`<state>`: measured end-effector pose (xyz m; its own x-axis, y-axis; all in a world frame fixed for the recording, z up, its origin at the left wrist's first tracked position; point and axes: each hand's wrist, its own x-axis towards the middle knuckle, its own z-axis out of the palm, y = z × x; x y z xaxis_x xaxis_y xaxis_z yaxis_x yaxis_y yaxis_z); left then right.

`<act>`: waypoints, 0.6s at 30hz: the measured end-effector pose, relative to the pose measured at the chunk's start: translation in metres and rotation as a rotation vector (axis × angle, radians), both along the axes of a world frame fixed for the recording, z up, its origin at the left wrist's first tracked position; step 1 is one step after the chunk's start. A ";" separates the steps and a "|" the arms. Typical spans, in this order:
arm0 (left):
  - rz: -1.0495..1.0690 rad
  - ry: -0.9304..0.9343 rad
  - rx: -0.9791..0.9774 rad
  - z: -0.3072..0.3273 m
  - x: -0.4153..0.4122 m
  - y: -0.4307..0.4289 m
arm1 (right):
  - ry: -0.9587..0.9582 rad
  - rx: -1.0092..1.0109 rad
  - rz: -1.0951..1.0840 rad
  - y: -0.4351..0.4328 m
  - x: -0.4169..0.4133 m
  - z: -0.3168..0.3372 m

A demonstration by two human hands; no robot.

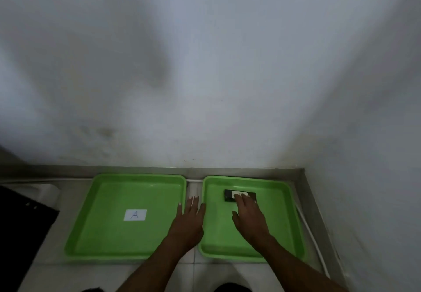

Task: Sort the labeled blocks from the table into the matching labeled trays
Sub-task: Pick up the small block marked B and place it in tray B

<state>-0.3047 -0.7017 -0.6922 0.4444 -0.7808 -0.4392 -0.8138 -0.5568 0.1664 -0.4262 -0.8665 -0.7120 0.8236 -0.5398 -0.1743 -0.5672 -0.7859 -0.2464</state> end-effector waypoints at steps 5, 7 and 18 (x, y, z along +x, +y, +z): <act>-0.028 -0.089 -0.086 0.050 -0.006 0.045 | -0.093 -0.071 0.025 0.063 -0.014 0.052; -0.017 -0.111 -0.108 0.074 -0.005 0.064 | -0.121 -0.088 0.023 0.082 -0.014 0.081; 0.038 -0.144 -0.160 0.399 -0.023 0.150 | -0.129 -0.099 0.104 0.162 -0.027 0.418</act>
<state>-0.3277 -0.5521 -0.2933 0.5242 -0.8168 -0.2409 -0.8145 -0.5635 0.1380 -0.4534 -0.7049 -0.2938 0.8879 -0.4598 -0.0136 -0.4503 -0.8627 -0.2302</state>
